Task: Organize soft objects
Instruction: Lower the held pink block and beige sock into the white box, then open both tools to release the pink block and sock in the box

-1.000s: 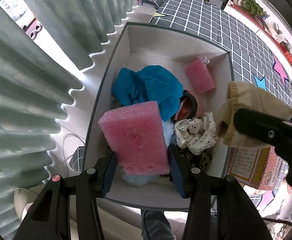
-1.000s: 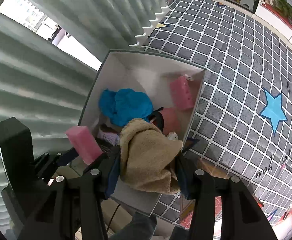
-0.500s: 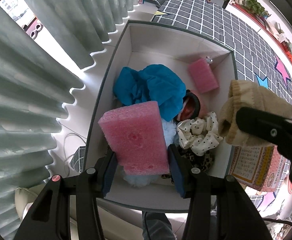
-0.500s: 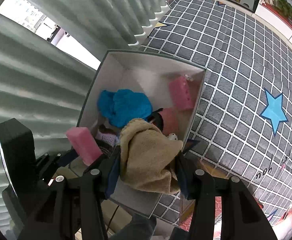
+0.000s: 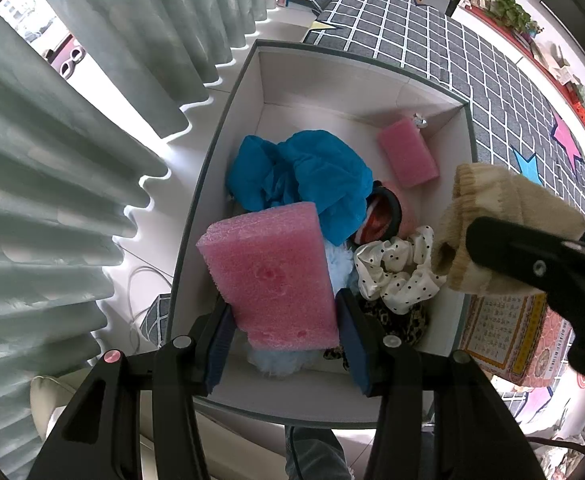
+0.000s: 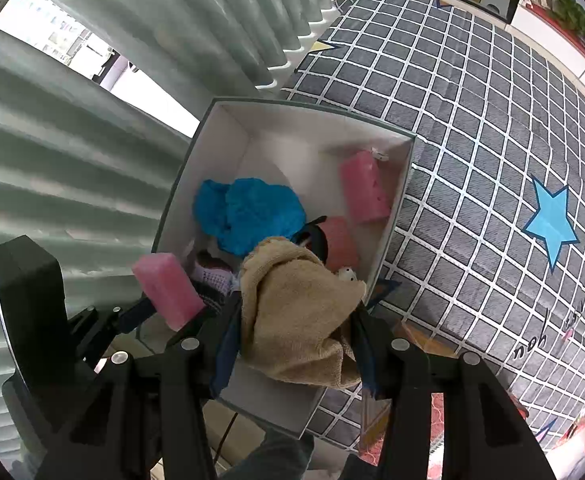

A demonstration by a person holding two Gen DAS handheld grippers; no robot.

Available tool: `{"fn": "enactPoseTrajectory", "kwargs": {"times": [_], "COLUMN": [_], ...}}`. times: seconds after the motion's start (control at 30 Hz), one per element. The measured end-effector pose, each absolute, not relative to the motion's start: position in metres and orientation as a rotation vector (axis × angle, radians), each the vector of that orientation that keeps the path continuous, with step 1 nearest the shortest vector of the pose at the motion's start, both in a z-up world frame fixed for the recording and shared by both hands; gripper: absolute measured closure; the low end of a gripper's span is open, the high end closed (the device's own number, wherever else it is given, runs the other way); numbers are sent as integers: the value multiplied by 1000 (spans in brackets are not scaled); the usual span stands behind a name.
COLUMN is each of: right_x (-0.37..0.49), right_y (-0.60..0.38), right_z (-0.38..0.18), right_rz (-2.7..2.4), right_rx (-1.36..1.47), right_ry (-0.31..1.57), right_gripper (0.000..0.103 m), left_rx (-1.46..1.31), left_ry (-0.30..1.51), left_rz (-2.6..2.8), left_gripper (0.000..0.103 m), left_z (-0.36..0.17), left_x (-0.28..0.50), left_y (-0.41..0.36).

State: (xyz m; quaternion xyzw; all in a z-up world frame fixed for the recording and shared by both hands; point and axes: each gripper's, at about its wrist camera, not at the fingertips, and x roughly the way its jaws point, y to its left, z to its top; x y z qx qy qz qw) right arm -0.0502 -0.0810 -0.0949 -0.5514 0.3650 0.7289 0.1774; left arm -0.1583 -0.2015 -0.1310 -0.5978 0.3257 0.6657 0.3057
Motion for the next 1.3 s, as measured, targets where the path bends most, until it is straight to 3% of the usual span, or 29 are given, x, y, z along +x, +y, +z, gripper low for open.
{"fn": "enactPoseTrajectory", "kwargs": {"times": [0.2,0.23,0.27,0.33,0.37,0.43,0.47,0.5,0.8,1.3], "right_x": [-51,-52,-53,-54,-54,-53,-53,-52,-41,-30], "right_y": [-81,-81,-81,-82,-82,-82,-82,-82,-89,-113], "right_z": [-95,-95,-96,-95,-94,-93,-92,-92,-65,-44], "right_rz": [2064,2068,2074,2080,2074,2080,2076,2068,2125,2164], "right_rx": [-1560,-1562,-1571,-1570,-1567,-1561,-1561,-1560,-1478,-1453], "right_ry": [1033,1031,1037,1040,1028,1024,1012,989,813,758], "right_gripper": [52,52,49,28,20,19,13,1,0,0], "left_rx": [-1588,-1590,-1595,-1596,-1593,-1590,-1587,-1583,-1496,-1406], "left_ry": [845,831,826,799,803,816,797,793,753,842], "left_rz": [1753,1748,1745,1745,1746,1748,1759,1770,1823,1824], "left_gripper": [49,43,28,16,15,12,12,12,12,12], "left_z": [-132,-131,-132,-131,-130,-131,-129,-128,-104,-83], "left_x": [-159,-160,-159,-159,-158,-157,-158,-159,-155,-132], "left_y": [-202,-203,-203,-204,-205,-205,-207,-208,-221,-236]}}
